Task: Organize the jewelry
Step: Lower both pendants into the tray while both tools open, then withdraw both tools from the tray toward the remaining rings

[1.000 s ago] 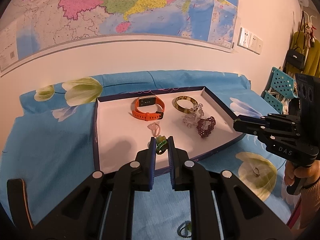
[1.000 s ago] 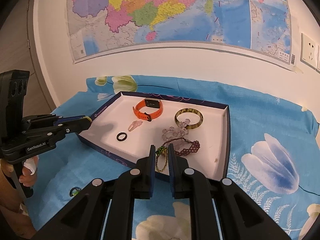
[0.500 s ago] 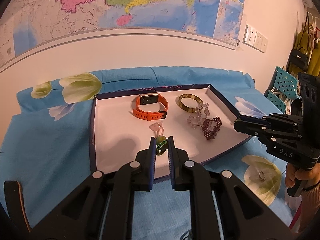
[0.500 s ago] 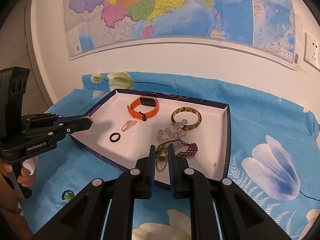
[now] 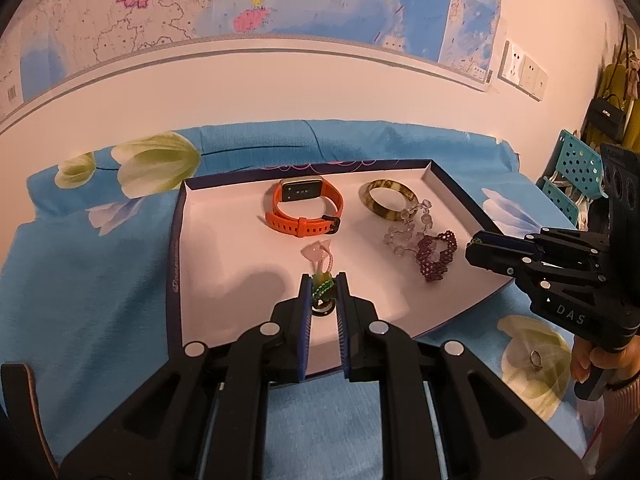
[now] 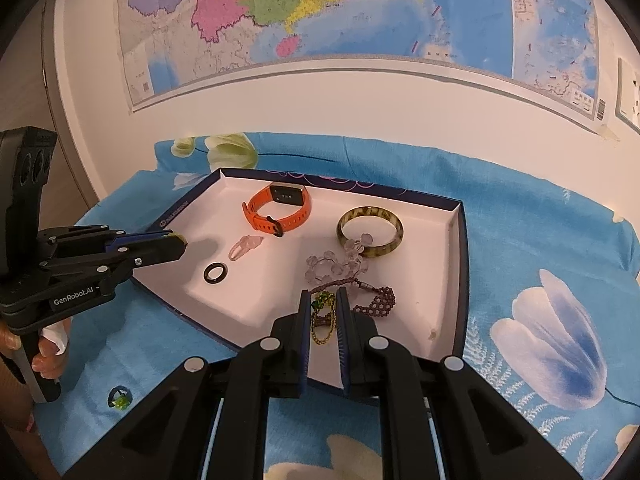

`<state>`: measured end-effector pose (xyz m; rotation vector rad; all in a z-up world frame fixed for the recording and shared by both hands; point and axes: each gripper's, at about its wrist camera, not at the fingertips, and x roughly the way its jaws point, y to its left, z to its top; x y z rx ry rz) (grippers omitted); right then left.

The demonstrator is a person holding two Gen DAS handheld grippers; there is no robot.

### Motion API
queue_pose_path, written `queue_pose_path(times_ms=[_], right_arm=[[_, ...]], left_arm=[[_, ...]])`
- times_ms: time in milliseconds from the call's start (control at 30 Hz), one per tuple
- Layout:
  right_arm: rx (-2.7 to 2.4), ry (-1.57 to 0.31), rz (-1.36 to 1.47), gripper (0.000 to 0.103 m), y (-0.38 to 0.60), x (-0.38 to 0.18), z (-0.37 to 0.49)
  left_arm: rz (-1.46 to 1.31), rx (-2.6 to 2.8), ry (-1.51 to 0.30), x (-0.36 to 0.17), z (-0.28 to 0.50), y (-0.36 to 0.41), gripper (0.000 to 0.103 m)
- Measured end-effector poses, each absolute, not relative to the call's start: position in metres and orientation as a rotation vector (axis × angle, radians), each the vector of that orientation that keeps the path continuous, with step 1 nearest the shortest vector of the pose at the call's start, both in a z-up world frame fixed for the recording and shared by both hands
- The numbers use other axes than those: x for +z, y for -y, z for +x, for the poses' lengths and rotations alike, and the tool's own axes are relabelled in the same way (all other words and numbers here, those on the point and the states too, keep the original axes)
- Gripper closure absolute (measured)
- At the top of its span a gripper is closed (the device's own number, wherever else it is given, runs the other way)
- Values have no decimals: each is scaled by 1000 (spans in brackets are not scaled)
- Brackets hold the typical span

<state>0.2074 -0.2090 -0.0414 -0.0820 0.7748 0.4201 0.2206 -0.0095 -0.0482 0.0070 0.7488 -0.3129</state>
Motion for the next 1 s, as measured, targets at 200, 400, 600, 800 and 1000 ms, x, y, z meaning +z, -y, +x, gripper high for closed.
queue_pose_path(times_ms=[200, 400, 600, 800, 1000], right_arm=[[418, -789, -86, 92, 207, -45, 212], [412, -814, -84, 92, 207, -51, 219], [403, -832, -76, 92, 206, -58, 225], [403, -840, -68, 91, 205, -61, 227], [401, -809, -35, 81, 213, -52, 222]], left_arm=[[11, -307, -763, -53, 226, 11, 91], [17, -293, -779, -58, 231, 13, 91], [23, -282, -801, -66, 238, 14, 91], [32, -279, -810, -71, 239, 15, 87], [22, -272, -765, -58, 227, 9, 72]])
